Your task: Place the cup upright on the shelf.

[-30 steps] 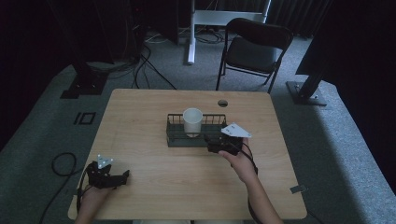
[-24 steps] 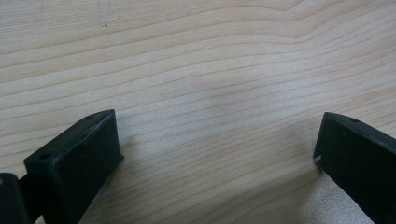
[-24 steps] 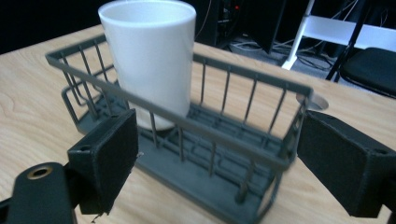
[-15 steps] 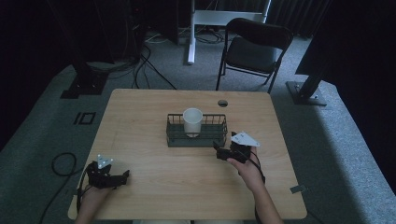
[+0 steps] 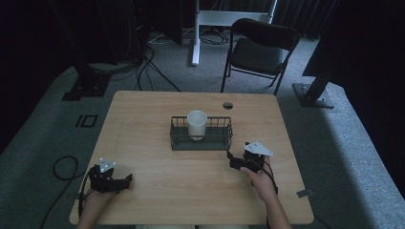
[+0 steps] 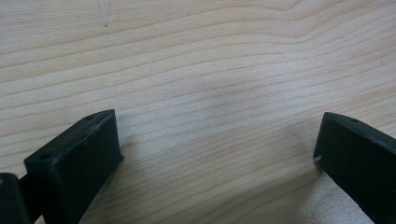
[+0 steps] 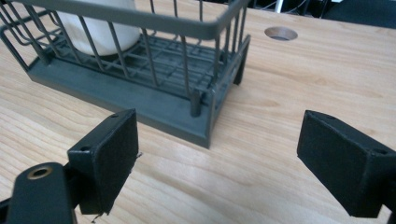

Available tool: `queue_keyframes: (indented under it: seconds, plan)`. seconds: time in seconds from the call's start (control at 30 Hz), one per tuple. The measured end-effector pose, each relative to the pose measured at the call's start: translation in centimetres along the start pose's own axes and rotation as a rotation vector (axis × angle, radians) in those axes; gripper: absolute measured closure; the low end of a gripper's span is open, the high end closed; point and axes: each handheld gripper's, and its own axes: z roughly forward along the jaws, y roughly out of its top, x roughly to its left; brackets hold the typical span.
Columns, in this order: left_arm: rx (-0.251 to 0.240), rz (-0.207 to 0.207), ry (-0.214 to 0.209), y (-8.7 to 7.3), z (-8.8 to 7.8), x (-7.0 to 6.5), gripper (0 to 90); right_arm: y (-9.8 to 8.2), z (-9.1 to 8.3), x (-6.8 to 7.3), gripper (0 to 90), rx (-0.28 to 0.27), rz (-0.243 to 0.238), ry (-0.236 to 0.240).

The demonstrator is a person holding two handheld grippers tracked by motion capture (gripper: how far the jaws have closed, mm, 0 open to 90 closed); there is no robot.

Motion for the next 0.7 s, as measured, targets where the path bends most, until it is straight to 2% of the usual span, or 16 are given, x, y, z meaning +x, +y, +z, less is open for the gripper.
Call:
queue_keyframes:
  seconds: [0.13, 0.57, 0.7]
  plan:
    - [0.000, 0.000, 0.000, 0.0, 0.0, 0.0, 0.7, -0.5, -0.2, -0.5, 12.4, 0.008, -0.002, -0.014]
    - [0.000, 0.000, 0.000, 0.0, 0.0, 0.0, 0.7, -2.0, -1.0, -2.4, 12.4, 0.051, 0.049, -0.070]
    - [0.000, 0.000, 0.000, 0.0, 0.0, 0.0, 0.7, -2.4, -1.4, -3.4, 12.4, 0.078, 0.097, -0.098]
